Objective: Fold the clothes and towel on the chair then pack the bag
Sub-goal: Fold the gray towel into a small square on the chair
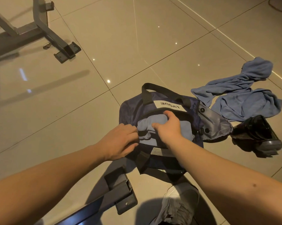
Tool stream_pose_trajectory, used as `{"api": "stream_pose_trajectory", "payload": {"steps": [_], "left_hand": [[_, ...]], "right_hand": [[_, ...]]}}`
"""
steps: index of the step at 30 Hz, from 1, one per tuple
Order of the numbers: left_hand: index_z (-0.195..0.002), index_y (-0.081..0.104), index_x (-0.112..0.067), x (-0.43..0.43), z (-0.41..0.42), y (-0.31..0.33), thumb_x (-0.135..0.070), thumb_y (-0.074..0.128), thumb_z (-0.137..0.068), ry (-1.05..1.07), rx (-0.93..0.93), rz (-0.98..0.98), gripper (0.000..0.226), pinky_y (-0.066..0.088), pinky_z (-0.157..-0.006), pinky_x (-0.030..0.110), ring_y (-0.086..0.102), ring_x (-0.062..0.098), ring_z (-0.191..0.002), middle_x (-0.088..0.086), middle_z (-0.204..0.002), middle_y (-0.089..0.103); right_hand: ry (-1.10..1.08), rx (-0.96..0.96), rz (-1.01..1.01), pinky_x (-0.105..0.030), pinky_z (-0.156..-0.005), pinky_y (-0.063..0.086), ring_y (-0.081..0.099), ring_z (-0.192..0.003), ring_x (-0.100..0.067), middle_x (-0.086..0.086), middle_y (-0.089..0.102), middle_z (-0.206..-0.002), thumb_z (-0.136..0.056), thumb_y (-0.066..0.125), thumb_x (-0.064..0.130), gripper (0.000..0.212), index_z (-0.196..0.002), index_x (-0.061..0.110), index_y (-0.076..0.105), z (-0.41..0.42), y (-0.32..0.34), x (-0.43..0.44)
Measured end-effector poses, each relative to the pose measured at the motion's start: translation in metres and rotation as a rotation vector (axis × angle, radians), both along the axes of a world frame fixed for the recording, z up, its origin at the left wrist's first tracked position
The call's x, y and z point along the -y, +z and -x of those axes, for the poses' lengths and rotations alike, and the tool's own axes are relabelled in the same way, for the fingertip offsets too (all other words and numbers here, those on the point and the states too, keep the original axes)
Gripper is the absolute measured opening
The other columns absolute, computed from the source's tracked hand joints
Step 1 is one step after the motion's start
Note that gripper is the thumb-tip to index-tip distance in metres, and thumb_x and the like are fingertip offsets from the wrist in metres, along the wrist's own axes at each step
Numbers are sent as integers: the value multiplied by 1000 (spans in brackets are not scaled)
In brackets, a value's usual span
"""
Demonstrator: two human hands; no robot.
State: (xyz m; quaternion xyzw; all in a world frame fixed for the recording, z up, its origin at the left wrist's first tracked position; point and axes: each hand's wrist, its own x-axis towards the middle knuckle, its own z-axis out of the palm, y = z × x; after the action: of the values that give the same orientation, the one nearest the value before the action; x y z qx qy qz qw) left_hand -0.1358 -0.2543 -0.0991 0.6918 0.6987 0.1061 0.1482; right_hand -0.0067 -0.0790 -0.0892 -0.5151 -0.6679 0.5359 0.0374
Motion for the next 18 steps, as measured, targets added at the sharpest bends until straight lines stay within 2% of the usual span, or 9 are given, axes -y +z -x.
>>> {"api": "stream_pose_trajectory", "payload": {"steps": [2, 5, 7, 9, 11, 14, 16, 18], "left_hand": [[-99, 61, -19, -2, 7, 8, -32, 57, -97, -44, -12, -102, 14, 41, -90, 38, 53, 21, -103, 3, -116, 60], [-101, 60, -21, -9, 5, 17, -29, 60, -94, -134, 38, -80, 11, 34, -109, 41, 50, 21, -125, 3, -135, 58], [-102, 55, -22, -13, 1, 18, -27, 57, -94, -188, 77, -7, 10, 33, -116, 43, 51, 21, -129, 3, -139, 58], [-103, 54, -21, -18, 1, 15, -29, 52, -94, -181, 66, 58, 12, 31, -119, 47, 54, 21, -127, 4, -137, 60], [-107, 58, -18, -20, 4, 10, -33, 46, -94, -130, -22, 130, 23, 26, -123, 48, 55, 21, -128, 5, -137, 61], [-120, 60, -17, -22, 8, 2, -45, 40, -95, -81, -188, 160, 43, 17, -127, 47, 49, 23, -137, 6, -144, 57], [-140, 54, -16, -27, 6, -1, -58, 31, -97, -42, -261, 194, 64, 18, -126, 47, 42, 25, -144, 7, -155, 48], [-157, 36, -16, -35, 2, -4, -69, 15, -97, 5, -338, 272, 82, 17, -125, 47, 32, 27, -150, 7, -163, 37]], "right_hand": [[124, 46, -51, -27, -98, 41, 48, -130, -26, -7, 42, -146, -87, 72, 4, 65, -144, 19, 45, -5, -4, 9], [347, 190, -150, -30, -91, 49, 55, -116, -25, -5, 40, -145, -87, 73, 7, 62, -138, 27, 44, -16, -11, 15], [443, 241, -156, -34, -91, 52, 57, -112, -25, -5, 41, -143, -85, 76, 11, 64, -137, 30, 43, -23, -13, 9], [496, 238, -75, -37, -97, 50, 55, -117, -27, -7, 45, -140, -84, 79, 17, 69, -141, 31, 41, -30, -12, 1], [606, 317, -91, -42, -102, 49, 52, -123, -31, -9, 45, -141, -88, 76, 26, 74, -149, 33, 34, -35, -11, -3], [668, 492, -235, -45, -103, 48, 40, -133, -33, -10, 30, -149, -95, 65, 31, 78, -157, 39, 18, -38, -11, 2], [655, 536, -424, -41, -109, 41, 23, -142, -31, -10, 18, -158, -94, 65, 27, 74, -155, 34, 24, -39, -8, 10], [656, 420, -604, -40, -115, 33, 16, -146, -28, -6, 14, -164, -97, 60, 28, 56, -149, 26, 39, -43, -9, 13]]}}
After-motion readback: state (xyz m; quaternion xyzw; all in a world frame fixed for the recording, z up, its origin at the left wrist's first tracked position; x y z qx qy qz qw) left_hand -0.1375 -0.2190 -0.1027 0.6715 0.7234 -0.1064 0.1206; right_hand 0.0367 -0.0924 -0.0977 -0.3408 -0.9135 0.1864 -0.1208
